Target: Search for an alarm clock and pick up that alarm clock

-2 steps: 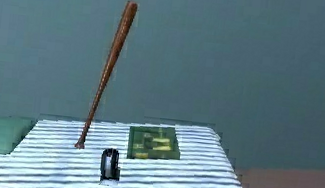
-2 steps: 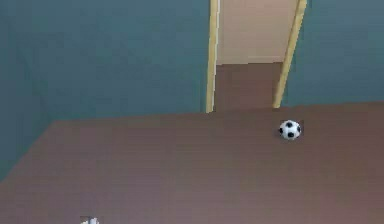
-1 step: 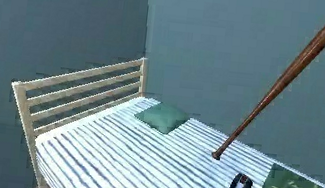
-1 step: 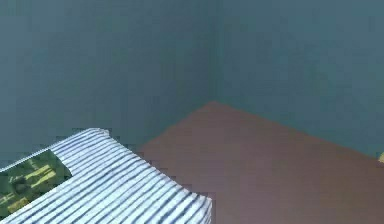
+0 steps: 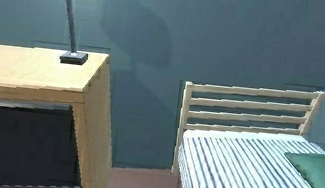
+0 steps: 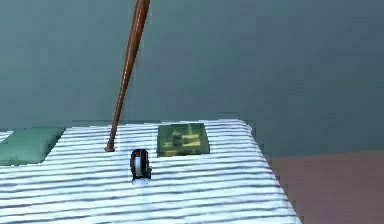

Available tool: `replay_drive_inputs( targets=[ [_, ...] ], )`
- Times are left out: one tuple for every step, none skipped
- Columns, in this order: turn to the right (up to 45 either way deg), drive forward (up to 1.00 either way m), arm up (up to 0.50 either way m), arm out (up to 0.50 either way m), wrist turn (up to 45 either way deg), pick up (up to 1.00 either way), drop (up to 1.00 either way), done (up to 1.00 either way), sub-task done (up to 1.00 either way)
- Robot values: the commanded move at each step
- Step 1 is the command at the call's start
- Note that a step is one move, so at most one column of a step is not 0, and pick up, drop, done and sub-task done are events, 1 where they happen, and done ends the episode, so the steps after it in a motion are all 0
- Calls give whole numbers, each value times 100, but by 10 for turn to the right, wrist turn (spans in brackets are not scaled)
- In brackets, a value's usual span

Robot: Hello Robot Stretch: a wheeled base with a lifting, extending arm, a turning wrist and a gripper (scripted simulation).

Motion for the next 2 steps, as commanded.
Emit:
replay_drive_inputs(
  targets=[
    [-120, 0, 0, 0, 0, 0, 0, 0, 0],
    [0, 0, 50, 0, 0, 0, 0, 0, 0]
  ],
)
